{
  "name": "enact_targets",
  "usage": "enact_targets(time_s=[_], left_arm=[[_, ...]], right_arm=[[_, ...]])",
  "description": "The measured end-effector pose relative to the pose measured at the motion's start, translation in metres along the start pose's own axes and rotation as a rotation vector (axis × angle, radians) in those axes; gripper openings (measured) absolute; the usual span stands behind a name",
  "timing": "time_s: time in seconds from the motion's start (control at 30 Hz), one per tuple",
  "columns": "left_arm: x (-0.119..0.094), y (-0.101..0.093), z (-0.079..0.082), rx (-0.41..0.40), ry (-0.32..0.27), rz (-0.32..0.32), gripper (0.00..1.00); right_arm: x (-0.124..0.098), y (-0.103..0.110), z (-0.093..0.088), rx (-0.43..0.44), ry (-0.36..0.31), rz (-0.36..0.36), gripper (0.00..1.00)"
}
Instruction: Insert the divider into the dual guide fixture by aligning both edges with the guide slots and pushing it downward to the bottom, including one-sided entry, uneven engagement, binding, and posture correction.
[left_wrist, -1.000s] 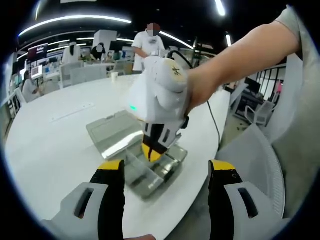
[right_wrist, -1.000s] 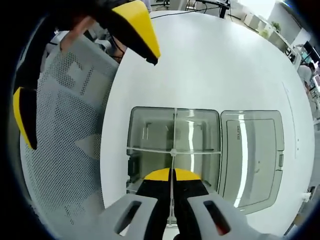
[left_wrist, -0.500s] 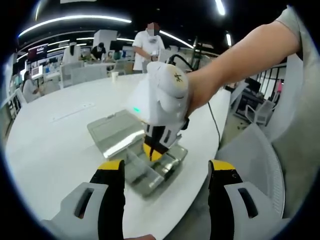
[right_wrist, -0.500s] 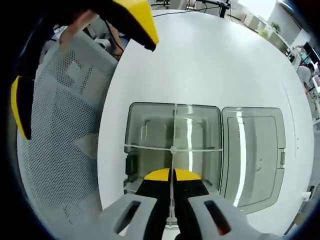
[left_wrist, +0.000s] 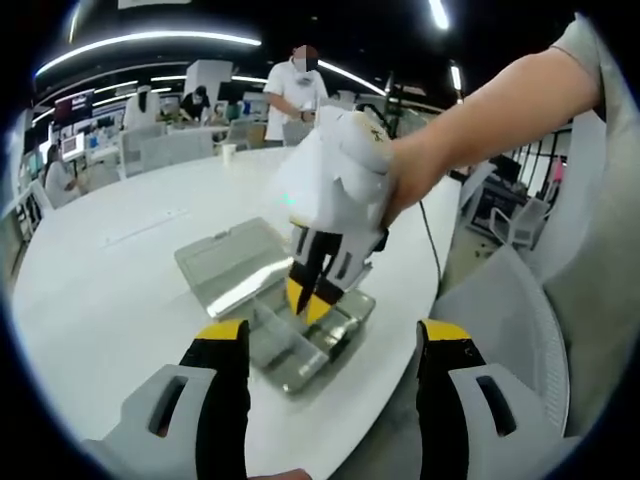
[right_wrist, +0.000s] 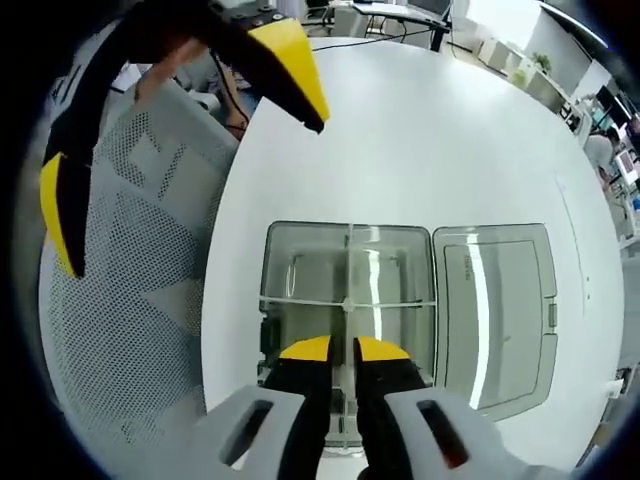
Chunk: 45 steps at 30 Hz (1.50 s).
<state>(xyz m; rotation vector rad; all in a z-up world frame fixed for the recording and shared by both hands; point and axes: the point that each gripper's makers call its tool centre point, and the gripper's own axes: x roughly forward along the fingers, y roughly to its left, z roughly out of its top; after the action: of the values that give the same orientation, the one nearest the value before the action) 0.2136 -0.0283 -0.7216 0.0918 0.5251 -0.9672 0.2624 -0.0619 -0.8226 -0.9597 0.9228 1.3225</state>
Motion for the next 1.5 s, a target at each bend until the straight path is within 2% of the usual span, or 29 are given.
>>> enact_targets(time_s=[0.13, 0.2, 0.3, 0.33, 0.43, 0.5, 0.6, 0.7, 0.8, 0.93, 1.03, 1.17, 1.23, 1.3, 1.5], left_arm=[[-0.001, -0.001, 0.001, 0.003, 0.004, 0.000, 0.67], [-0.002, 0.000, 0.001, 0.002, 0.005, 0.002, 0.67], [-0.004, 0.002, 0.001, 0.003, 0.008, 0.008, 0.68], [-0.005, 0.002, 0.000, 0.002, 0.008, 0.008, 0.68], [-0.008, 0.004, -0.001, 0.001, 0.008, 0.015, 0.69], [-0.011, 0.006, 0.000, 0.002, -0.002, 0.028, 0.71], [-0.012, 0.007, -0.002, -0.009, 0.001, 0.032, 0.74], [-0.013, 0.005, -0.006, -0.007, 0.014, 0.034, 0.76], [-0.014, 0.003, -0.010, -0.016, 0.017, 0.045, 0.80], [-0.017, 0.007, -0.018, -0.052, 0.021, 0.070, 0.81], [-0.021, 0.005, -0.018, -0.056, 0.022, 0.082, 0.83], [-0.024, 0.007, -0.021, -0.065, 0.019, 0.098, 0.87], [-0.027, 0.011, -0.025, -0.097, 0.023, 0.117, 0.89], [-0.030, 0.015, -0.026, -0.109, 0.014, 0.144, 0.89], [-0.037, 0.019, -0.034, -0.129, 0.033, 0.190, 0.93]], right_arm=[[-0.007, 0.001, 0.001, 0.011, -0.071, -0.020, 0.10], [-0.010, 0.001, 0.001, 0.042, -0.100, -0.028, 0.14], [-0.017, 0.002, 0.001, 0.075, -0.180, -0.045, 0.16], [-0.020, 0.003, -0.001, 0.079, -0.183, -0.043, 0.17], [-0.028, 0.010, 0.002, 0.125, -0.283, -0.040, 0.25], [-0.032, 0.013, -0.003, 0.144, -0.293, -0.058, 0.30], [-0.037, 0.021, -0.006, 0.182, -0.346, -0.070, 0.31], [-0.041, 0.027, -0.011, 0.198, -0.366, -0.086, 0.35], [-0.052, 0.034, -0.009, 0.253, -0.452, -0.124, 0.42], [-0.064, 0.043, -0.011, 0.286, -0.490, -0.154, 0.49], [-0.074, 0.049, -0.011, 0.352, -0.550, -0.178, 0.57], [-0.084, 0.054, -0.017, 0.416, -0.593, -0.227, 0.66], [-0.088, 0.057, -0.020, 0.458, -0.608, -0.244, 0.70], [-0.089, 0.061, -0.024, 0.482, -0.606, -0.253, 0.77], [-0.095, 0.068, -0.036, 0.571, -0.595, -0.306, 0.85]])
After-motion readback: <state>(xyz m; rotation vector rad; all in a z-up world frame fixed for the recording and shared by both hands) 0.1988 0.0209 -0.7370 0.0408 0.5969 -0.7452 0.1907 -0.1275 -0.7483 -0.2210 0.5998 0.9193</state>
